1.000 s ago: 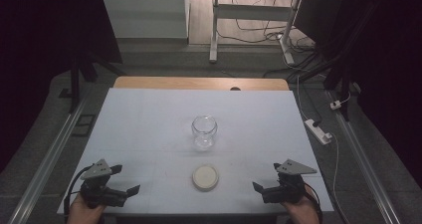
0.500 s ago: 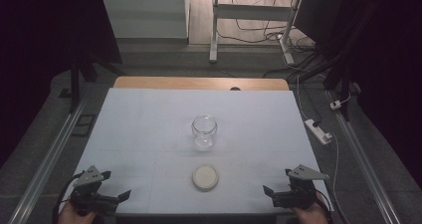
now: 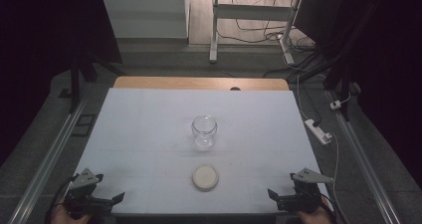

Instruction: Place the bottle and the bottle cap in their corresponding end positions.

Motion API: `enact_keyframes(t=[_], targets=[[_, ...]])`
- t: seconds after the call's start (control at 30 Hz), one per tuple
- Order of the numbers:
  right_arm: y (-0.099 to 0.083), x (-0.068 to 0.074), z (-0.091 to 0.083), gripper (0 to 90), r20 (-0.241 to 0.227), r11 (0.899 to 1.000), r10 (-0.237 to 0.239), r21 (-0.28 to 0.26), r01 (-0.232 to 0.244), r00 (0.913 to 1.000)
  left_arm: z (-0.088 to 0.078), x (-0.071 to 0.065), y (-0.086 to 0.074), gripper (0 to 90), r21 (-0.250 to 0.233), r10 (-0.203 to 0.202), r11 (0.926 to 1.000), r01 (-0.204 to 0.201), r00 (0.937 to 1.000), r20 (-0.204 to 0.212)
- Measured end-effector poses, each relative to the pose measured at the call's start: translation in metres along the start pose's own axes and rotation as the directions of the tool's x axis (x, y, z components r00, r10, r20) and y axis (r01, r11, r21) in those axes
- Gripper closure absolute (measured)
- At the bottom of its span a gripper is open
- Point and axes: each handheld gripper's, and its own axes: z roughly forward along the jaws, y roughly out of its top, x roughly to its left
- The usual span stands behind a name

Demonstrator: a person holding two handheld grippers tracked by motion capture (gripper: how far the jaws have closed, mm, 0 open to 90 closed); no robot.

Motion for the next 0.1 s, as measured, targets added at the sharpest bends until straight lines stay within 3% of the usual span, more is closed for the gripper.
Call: enact_keyframes(t=[0.1], targets=[[-0.0002, 0.0006, 0.0005, 0.0, 0.006, 1.0, -0.006, 0.01, 0.006, 1.0, 0.0009, 0.0002, 0.0009, 0.0, 0.009, -0.004, 0.9999, 0.004, 1.0, 0.004]])
